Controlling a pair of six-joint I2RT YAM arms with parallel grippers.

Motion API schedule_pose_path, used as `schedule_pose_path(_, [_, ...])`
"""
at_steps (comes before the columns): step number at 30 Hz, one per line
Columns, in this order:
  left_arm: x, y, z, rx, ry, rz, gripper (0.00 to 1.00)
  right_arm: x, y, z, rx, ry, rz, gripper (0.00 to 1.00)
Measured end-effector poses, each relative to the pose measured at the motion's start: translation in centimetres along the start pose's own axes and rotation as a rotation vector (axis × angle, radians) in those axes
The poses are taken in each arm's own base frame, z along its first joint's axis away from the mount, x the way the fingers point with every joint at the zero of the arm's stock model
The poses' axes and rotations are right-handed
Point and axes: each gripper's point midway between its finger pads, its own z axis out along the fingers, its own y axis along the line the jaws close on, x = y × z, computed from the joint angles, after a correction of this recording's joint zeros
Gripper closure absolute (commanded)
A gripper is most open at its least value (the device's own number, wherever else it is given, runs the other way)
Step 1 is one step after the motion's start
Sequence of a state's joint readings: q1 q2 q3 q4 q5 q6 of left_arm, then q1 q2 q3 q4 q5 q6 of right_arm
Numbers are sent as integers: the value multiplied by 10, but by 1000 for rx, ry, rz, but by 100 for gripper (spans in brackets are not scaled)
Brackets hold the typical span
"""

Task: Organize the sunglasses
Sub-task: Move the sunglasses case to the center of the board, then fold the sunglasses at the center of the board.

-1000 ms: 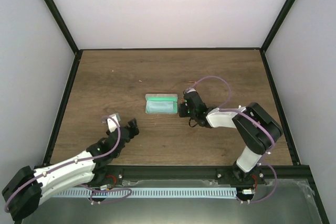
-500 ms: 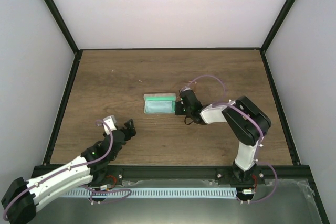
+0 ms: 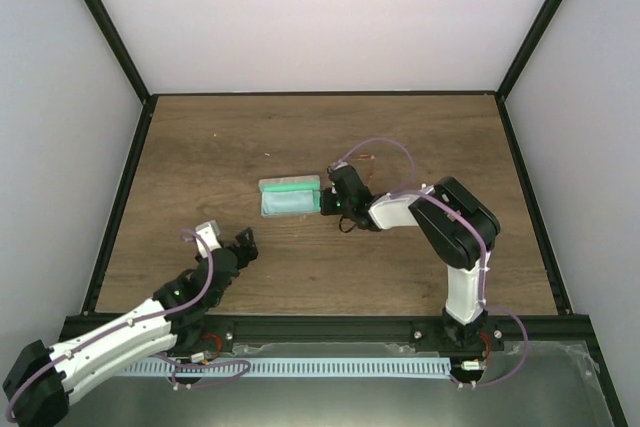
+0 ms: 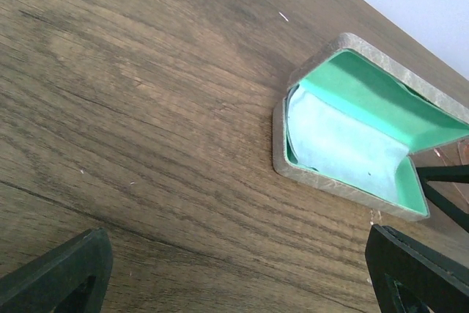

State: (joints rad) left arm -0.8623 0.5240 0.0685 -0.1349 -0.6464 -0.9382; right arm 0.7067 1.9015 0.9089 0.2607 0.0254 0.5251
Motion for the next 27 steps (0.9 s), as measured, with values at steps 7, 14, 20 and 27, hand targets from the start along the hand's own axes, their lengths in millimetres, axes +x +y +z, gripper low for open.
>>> schedule_pose_path(7, [1, 1, -1, 2, 1, -1, 3, -9, 17, 17, -48, 8, -4, 93])
schedule_pose_path(14, [4, -10, 0, 58, 22, 34, 20, -10, 31, 21, -74, 25, -20, 89])
schedule_pose_path(20, [15, -39, 1, 186, 79, 98, 42, -36, 34, -25, -57, -52, -30, 88])
schedule_pose_path(27, [40, -77, 9, 257, 180, 191, 61, -109, 22, -83, -59, -242, 12, 87])
